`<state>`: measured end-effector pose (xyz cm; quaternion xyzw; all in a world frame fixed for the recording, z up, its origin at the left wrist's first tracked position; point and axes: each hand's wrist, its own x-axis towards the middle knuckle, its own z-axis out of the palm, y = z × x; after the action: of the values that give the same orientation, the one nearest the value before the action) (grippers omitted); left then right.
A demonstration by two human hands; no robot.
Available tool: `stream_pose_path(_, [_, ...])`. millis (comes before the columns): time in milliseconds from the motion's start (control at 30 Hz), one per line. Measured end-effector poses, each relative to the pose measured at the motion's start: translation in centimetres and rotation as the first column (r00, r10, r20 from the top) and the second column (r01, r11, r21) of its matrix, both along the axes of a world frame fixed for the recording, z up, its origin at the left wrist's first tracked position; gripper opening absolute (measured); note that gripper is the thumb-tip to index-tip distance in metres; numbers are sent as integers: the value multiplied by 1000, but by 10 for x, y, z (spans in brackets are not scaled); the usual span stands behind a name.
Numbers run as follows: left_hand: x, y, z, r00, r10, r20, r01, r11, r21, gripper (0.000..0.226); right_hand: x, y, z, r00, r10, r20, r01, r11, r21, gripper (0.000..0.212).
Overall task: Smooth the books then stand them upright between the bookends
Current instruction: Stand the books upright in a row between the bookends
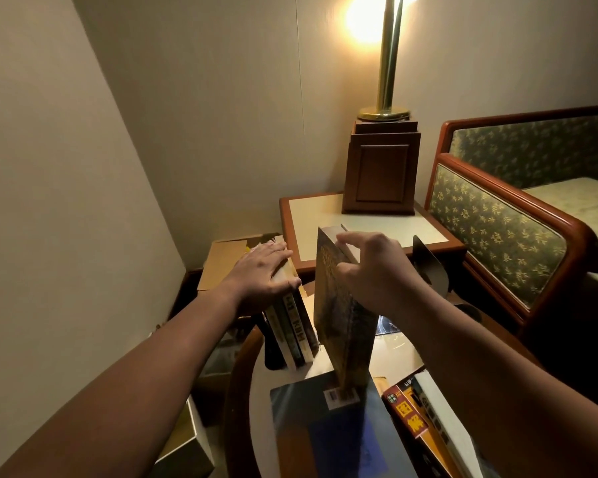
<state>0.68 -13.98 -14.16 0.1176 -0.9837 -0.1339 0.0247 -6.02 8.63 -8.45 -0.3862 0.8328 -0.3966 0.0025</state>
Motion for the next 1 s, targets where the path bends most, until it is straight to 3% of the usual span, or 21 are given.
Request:
stream_pose_path(200, [-1,0,0,998,-11,-57,14,999,42,79,-10,-30,-7,999,-2,-38,1,1000,-30,34])
stream_pose_path(333, [-1,1,-4,997,28,-71,-22,997,75,85,-15,-56,-36,1000,-15,-23,14,999,-47,35])
stream_pose_path(600, [1,6,-6,989,70,-130,-49,986,160,92,-35,-84,-75,998,-62,-21,60,996,-62,14])
stream_pose_path(867, [-7,5,-10,987,57,-152,-33,987,155,92,-33,-84,-80,953,13,304,30,990,-138,40])
stream_pose_path(1000, [-8,-2,-13,987,76,-142,-41,970,239,95,-21,-82,-88,787,213,578,-12,944,-331,42])
